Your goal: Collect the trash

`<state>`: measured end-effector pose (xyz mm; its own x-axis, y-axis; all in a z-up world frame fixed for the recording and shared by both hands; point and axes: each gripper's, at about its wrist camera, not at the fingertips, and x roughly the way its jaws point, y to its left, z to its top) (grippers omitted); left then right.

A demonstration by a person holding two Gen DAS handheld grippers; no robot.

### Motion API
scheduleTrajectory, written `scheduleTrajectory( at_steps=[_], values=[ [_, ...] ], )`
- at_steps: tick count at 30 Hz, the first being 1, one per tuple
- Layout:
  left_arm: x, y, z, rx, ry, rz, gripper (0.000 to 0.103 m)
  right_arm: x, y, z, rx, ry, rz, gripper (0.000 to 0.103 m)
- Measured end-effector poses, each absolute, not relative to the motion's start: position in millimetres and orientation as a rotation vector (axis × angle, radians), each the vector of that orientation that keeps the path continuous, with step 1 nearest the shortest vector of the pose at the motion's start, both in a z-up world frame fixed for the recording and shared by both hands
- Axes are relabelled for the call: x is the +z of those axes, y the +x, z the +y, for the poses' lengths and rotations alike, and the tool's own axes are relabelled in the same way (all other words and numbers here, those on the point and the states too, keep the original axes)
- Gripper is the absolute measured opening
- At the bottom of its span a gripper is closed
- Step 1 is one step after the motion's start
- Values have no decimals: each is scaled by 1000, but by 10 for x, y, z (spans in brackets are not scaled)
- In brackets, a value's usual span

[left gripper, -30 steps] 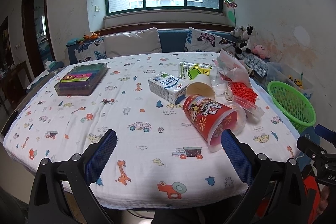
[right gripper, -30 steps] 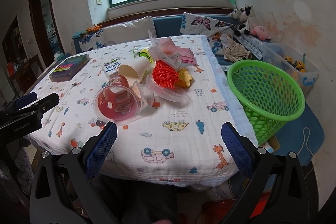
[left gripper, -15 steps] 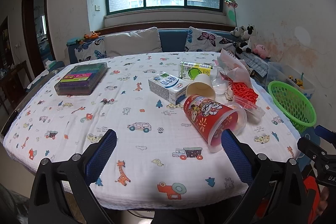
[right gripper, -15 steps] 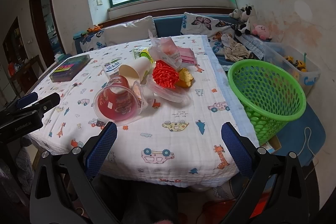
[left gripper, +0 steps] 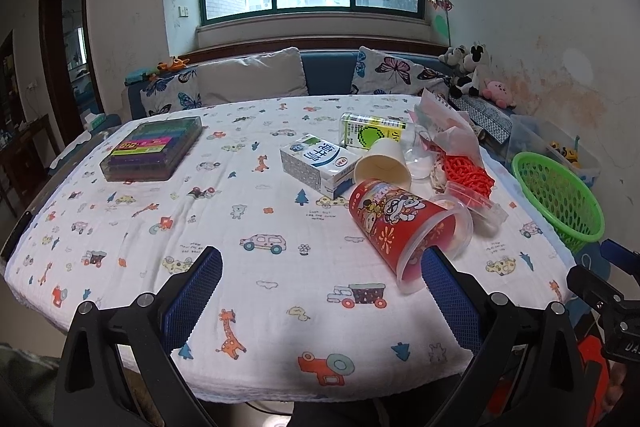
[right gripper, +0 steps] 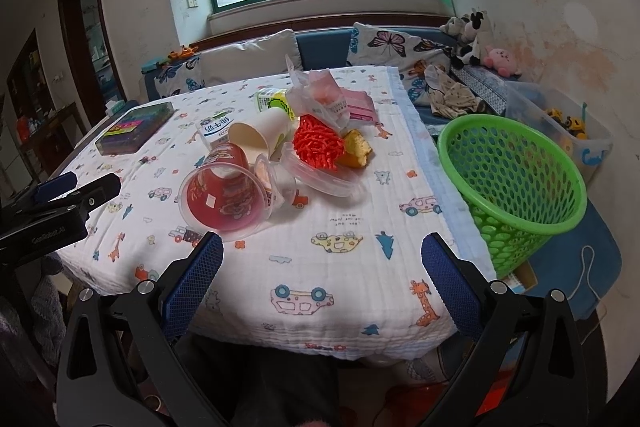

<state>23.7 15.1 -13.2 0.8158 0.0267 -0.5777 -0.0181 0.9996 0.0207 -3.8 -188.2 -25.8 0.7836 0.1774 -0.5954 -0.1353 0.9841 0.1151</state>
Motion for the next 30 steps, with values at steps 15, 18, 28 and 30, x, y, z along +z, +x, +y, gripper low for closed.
scheduleTrajectory(
  at_steps=[15, 18, 28, 30],
  values=[
    [-113, 466, 158, 22, 20, 642, 97, -269, 154, -1883, 179, 62, 671, 98],
    [-105, 517, 169, 21, 20, 649, 97, -260, 191, -1877, 180, 59, 674, 98],
    [-87, 721, 151, 15, 25, 672, 97, -246, 369, -1872, 187, 48, 693, 98],
    [-87, 760, 144, 13, 26, 677, 97, -244, 401, -1874, 187, 48, 696, 97]
  ],
)
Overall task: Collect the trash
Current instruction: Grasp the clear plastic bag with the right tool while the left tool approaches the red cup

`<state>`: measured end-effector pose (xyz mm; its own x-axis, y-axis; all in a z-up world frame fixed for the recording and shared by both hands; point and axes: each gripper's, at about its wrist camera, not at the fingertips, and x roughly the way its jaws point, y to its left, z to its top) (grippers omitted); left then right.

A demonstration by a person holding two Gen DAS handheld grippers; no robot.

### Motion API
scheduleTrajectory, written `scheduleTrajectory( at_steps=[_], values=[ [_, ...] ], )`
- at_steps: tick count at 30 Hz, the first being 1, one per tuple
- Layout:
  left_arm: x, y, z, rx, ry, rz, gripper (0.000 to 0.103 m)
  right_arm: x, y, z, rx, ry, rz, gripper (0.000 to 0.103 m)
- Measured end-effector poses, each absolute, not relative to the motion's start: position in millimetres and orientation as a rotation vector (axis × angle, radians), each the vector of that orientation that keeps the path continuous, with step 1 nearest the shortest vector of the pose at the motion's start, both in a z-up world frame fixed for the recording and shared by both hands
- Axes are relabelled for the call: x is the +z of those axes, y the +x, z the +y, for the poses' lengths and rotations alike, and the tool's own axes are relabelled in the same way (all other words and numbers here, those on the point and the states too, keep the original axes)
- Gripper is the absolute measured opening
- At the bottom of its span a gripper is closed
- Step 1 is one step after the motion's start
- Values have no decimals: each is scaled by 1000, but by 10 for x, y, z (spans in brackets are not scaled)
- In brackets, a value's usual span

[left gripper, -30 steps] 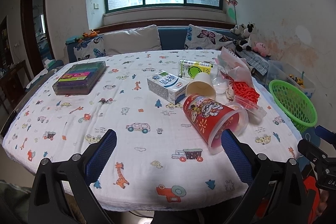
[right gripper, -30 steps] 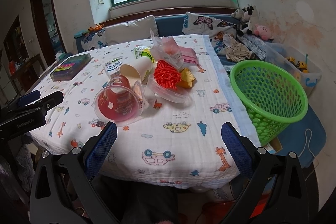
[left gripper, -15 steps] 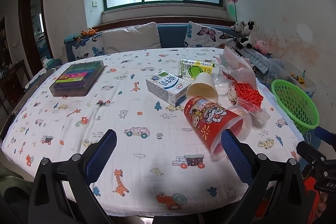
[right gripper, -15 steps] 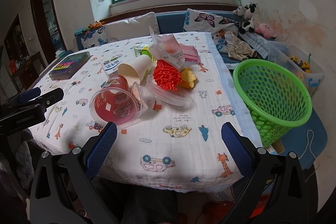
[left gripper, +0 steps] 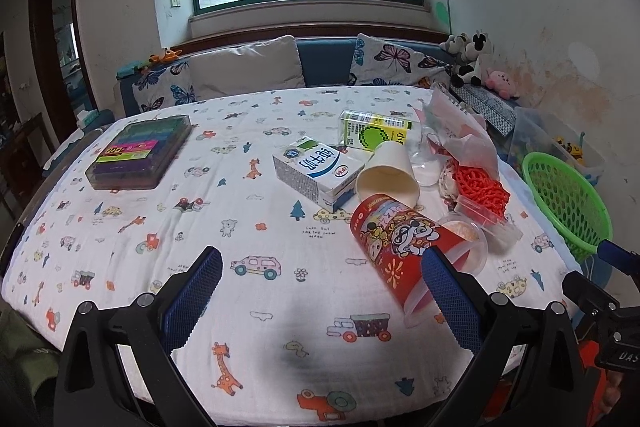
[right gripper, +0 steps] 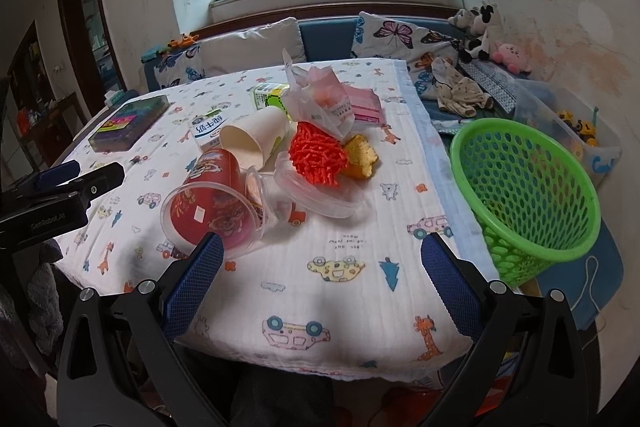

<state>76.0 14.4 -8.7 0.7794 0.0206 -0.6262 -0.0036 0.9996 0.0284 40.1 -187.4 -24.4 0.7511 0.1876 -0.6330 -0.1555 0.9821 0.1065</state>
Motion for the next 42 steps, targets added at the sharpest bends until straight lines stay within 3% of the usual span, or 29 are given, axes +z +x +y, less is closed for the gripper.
scheduleTrajectory(
  at_steps=[23, 42],
  values=[
    [-118, 1169, 111, -4, 4, 760, 97, -138, 869, -1934, 210, 34, 708, 93],
    [-326, 1582, 36, -84, -77, 908, 97, 6, 1811, -1824, 328, 30, 721, 87]
  ],
)
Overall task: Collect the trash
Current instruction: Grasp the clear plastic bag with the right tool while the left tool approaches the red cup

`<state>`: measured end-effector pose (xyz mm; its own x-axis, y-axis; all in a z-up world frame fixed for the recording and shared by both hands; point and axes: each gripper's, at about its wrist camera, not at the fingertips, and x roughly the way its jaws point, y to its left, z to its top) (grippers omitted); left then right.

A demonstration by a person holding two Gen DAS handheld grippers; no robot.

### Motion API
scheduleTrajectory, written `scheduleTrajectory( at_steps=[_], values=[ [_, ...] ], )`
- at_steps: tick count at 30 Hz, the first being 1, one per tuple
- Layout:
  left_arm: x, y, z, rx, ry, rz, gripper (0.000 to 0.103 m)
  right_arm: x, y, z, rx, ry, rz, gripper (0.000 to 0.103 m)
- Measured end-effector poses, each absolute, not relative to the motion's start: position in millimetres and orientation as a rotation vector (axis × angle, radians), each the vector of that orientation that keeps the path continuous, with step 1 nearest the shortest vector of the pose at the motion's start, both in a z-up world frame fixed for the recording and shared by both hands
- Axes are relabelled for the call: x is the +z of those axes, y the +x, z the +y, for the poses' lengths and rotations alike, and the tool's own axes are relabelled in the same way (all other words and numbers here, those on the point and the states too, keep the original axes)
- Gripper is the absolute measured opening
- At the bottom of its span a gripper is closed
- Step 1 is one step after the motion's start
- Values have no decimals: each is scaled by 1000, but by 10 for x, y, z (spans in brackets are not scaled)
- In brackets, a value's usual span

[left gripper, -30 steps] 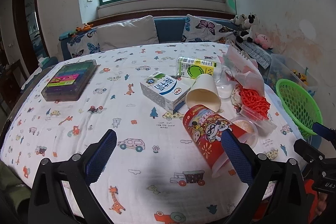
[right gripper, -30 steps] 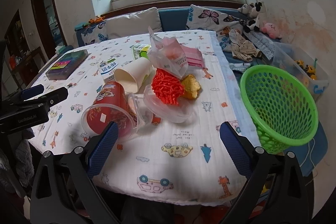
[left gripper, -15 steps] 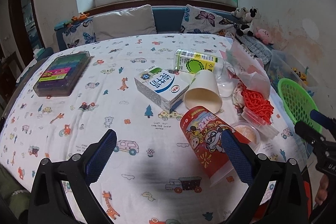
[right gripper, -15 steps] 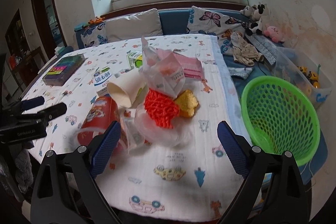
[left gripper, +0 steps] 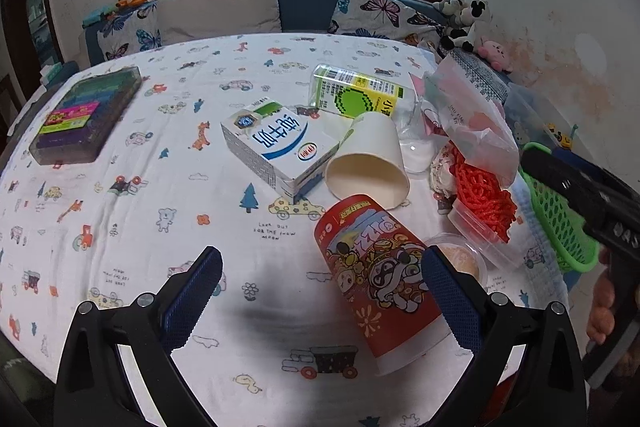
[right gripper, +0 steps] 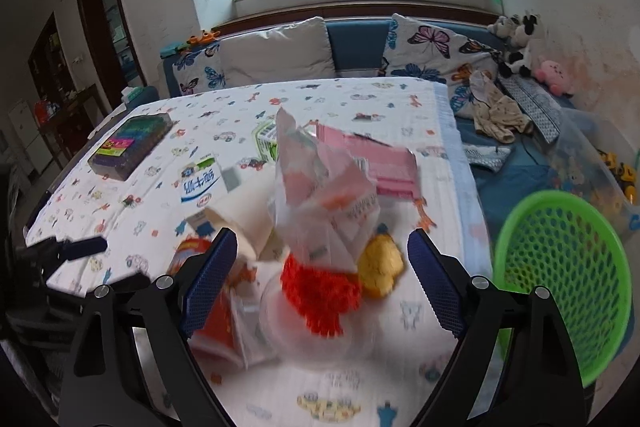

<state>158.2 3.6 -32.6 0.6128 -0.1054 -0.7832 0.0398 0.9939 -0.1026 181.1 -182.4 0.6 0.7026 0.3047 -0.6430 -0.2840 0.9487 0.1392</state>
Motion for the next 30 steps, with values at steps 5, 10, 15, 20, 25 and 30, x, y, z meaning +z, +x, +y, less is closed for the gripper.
scheduleTrajectory(
  at_steps=[5, 10, 15, 20, 25, 30],
  values=[
    [-377, 1662, -1, -111, -93, 948, 97, -79, 2155, -1797, 334, 63, 769, 87],
    [-452, 1778, -43, -154, -138, 1010, 97, -205, 2338, -1771, 334, 77, 811, 85],
    [-563, 1872, -86, -193, -182, 1066, 97, -298, 2413, -1769, 366, 110, 850, 68],
    [-696, 1958, -48, -257, -286, 1137, 96, -293, 2381, -1809, 383, 135, 852, 49],
    [-773, 2008, -32, -326, -353, 1168, 85, -221, 2307, -1876, 402, 156, 825, 34],
    [-764, 2014, -24, -370, -392, 1171, 76, -125, 2209, -1912, 427, 164, 795, 30]
  ],
)
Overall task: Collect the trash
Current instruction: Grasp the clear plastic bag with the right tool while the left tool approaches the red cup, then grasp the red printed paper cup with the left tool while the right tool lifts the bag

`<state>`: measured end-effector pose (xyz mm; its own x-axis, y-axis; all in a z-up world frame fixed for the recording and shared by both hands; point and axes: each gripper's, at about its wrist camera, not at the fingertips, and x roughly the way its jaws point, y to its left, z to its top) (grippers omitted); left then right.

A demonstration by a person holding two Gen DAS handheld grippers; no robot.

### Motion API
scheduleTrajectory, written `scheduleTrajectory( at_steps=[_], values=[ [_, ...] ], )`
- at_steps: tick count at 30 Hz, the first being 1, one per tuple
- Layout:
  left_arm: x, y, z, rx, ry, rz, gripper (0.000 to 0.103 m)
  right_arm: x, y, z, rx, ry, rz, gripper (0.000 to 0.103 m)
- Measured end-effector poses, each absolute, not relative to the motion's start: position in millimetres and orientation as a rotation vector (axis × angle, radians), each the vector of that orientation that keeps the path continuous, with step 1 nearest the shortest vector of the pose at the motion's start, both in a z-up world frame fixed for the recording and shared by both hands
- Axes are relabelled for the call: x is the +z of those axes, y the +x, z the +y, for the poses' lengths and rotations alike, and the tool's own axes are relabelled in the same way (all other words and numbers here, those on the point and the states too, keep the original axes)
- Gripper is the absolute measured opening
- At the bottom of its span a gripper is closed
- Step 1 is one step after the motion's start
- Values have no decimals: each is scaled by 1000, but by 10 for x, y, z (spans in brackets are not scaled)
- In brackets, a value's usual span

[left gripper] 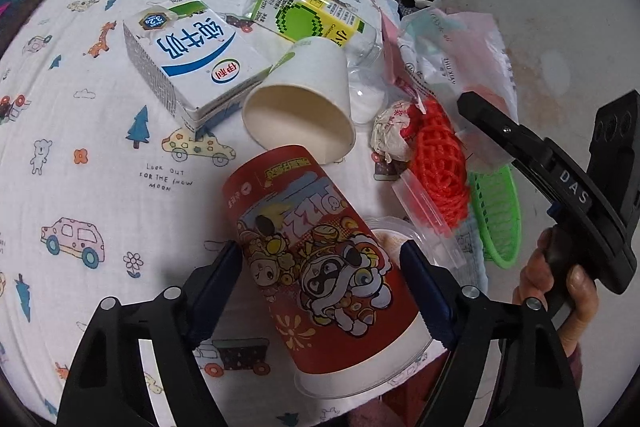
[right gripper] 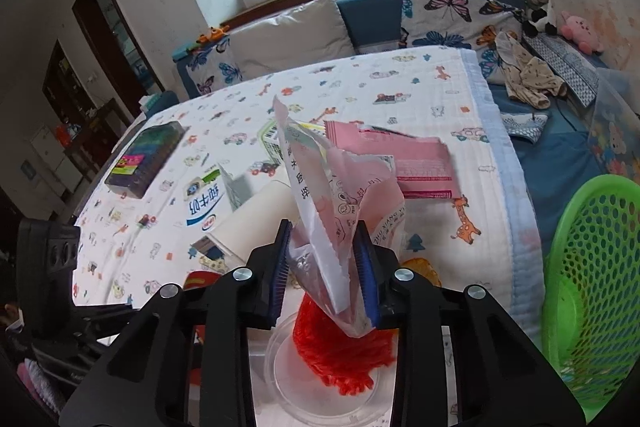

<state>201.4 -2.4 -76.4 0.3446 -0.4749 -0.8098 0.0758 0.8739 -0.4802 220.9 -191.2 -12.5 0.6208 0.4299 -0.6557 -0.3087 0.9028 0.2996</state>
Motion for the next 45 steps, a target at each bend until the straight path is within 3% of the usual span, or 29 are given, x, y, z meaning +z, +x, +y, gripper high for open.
scheduleTrajectory(
  at_steps=[11, 12, 13, 14, 15, 21, 23, 24, 27, 28, 30, 39, 42, 45],
  values=[
    [-559, 1889, 124, -421, -426, 1119, 56, 110, 1972, -1977, 451, 169, 727, 25],
    [-531, 1876, 148, -429, -437, 1113, 50, 142, 1936, -1999, 447, 166, 716, 25],
    [-503, 1855, 175, -437, -445, 1105, 32, 166, 1908, -2026, 443, 167, 708, 25],
    [-482, 1849, 198, -452, -457, 1100, 22, 183, 1880, -2053, 440, 171, 703, 25],
    [-475, 1838, 224, -466, -475, 1104, 21, 197, 1850, -2092, 435, 176, 698, 25],
    [-550, 1858, 268, -458, -477, 1129, 23, 174, 1771, -2267, 395, 187, 697, 25],
    [-553, 1888, 269, -443, -467, 1130, 35, 152, 1759, -2297, 383, 183, 702, 25],
    [-554, 1892, 266, -440, -465, 1133, 54, 138, 1758, -2308, 378, 182, 704, 25],
    [-555, 1948, 216, -443, -447, 1134, 61, 91, 1761, -2356, 367, 189, 714, 25],
    [-573, 1985, 180, -452, -441, 1146, 71, 78, 1761, -2370, 364, 191, 716, 25],
    [-625, 2046, 140, -446, -435, 1168, 76, 53, 1754, -2405, 357, 195, 721, 25],
    [-891, 2281, -96, -474, -399, 1263, 76, -7, 1639, -2667, 292, 201, 727, 25],
    [-921, 2284, -112, -480, -399, 1257, 66, -39, 1597, -2825, 256, 212, 732, 25],
    [-928, 2269, -65, -490, -442, 1258, 65, -92, 1561, -2986, 213, 215, 742, 25]
  ],
)
